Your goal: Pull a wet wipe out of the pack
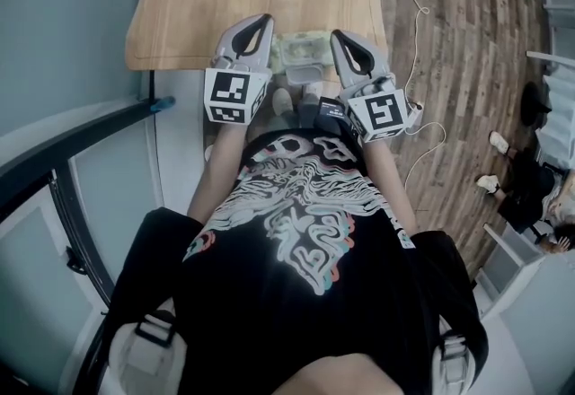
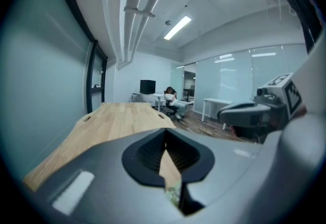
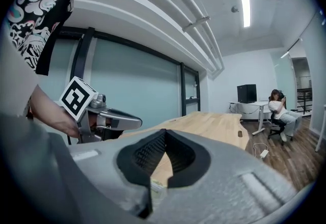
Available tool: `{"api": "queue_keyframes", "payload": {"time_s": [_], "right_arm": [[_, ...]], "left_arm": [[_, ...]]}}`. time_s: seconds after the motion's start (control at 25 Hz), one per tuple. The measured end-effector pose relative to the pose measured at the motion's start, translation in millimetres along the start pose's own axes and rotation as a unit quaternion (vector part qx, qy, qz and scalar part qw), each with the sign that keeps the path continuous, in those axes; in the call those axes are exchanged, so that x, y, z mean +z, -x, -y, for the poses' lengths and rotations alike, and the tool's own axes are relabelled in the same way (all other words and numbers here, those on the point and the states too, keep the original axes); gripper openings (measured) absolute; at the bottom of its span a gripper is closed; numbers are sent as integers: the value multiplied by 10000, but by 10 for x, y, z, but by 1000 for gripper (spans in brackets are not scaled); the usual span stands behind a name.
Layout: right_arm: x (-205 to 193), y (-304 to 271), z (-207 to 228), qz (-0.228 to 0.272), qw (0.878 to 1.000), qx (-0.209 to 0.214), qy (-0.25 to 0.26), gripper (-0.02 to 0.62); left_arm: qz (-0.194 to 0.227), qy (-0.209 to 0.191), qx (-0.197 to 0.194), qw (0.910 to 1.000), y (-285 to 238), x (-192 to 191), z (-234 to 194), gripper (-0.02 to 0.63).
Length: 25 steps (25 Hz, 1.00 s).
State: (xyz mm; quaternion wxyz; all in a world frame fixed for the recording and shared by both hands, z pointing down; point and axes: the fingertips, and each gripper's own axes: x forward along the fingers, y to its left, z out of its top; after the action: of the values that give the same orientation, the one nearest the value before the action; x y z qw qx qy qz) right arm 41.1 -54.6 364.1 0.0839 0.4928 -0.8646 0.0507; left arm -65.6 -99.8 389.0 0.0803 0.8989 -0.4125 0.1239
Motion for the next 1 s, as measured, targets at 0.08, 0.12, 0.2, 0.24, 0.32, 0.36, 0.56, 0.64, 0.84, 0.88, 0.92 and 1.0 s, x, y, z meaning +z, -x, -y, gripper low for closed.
{"api": "queue_keyframes", "payload": {"time_s": [0.08,0.12,0.2,0.24,0.32,0.36,0.56,0.64,0.84,0.88,0.92,1.0], "right_arm": [[-30,-50,-56,-11,9998,194,64,-2],[-51,-67,-65,-43,9997,230,83,-2],[-114,-92,-68,-116,9995,275,40,-2],[-149,-107,-67,-146,9995,295,11,-2],[-204,-133,-49,-211,9994,278,-16,-2],[-227,-136,-40,-236,9994,257,-29,-2],[-422,-144,-48,-374,9988,303,-85,-2],[-500,-145,-51,-413,9985,339,-115,-2],[-678,-138,30,-520,9977,274,-330,-2],[-705,-142,31,-559,9974,276,-350,-2],[-730,-144,24,-598,9971,287,-370,-2],[-777,-143,-6,-626,9967,322,-397,-2]], "left_arm": [[-10,18,16,10000,-25,-14,-8,-9],[-27,20,9,10000,-40,-24,1,-9],[-117,-2,-18,9999,-62,-68,34,-9],[-172,-12,-33,9998,-72,-99,47,-9],[-276,-18,-81,9996,-87,-172,73,-9],[-323,-7,-109,9994,-91,-216,89,-9],[-560,32,-310,9979,-157,-444,186,-9],[-636,32,-387,9972,-195,-511,223,-9],[-838,72,-517,9951,-282,-677,309,-9],[-877,91,-529,9947,-290,-713,318,-9],[-922,109,-540,9942,-292,-750,328,-9],[-1029,110,-587,9929,-286,-825,362,-9]]}}
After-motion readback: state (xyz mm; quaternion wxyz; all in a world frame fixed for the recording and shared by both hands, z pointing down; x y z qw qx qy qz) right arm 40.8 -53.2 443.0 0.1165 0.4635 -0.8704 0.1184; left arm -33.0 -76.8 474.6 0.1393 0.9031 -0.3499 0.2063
